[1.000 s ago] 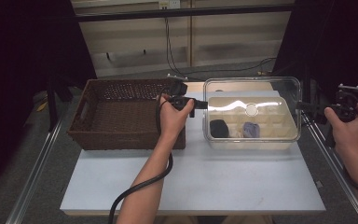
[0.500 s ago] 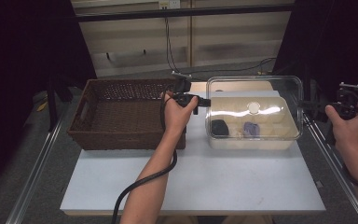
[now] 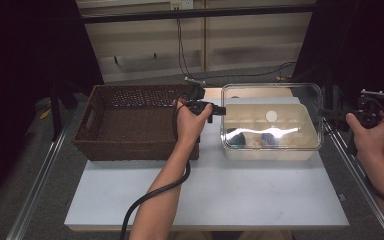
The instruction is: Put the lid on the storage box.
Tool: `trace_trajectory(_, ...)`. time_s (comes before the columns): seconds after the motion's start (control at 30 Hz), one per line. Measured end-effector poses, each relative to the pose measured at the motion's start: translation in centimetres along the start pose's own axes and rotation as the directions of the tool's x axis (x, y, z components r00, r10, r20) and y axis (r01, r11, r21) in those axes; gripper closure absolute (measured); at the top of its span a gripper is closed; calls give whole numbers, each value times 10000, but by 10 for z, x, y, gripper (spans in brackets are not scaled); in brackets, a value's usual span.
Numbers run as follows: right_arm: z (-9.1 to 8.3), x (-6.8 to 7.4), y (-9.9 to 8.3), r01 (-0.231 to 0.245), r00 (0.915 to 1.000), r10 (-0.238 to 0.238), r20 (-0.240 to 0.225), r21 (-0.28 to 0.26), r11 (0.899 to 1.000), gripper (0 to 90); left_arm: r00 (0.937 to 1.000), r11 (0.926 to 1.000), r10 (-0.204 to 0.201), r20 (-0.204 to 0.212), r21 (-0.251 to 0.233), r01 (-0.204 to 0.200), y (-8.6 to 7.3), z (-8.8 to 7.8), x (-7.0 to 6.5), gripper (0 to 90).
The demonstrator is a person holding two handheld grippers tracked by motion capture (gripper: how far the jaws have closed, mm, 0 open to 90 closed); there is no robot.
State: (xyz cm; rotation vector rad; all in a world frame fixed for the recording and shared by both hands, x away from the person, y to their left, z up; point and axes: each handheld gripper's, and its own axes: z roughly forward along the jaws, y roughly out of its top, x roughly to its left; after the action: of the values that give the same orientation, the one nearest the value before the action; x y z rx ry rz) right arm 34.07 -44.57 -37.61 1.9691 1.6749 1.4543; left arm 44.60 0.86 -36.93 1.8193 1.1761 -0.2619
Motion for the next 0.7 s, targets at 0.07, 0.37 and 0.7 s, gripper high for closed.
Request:
trace_trajectory(0.07, 1, 0, 0, -17, 10000, 17, 43, 49, 10000, 776, 10000, 10000, -17, 8, 11, 17, 0, 1, 1, 795)
trace_trajectory(0.37, 5, -2, 1, -49, 9998, 48, 179, 31, 10000, 774, 9998, 9998, -180, -52, 25, 180, 3, 6, 3, 792)
trace_trajectory(0.7, 11, -9, 0, -263, 9992, 259, 312, 119, 9996, 771, 9994, 9994, -305, -188, 165, 308, 6, 14, 4, 784)
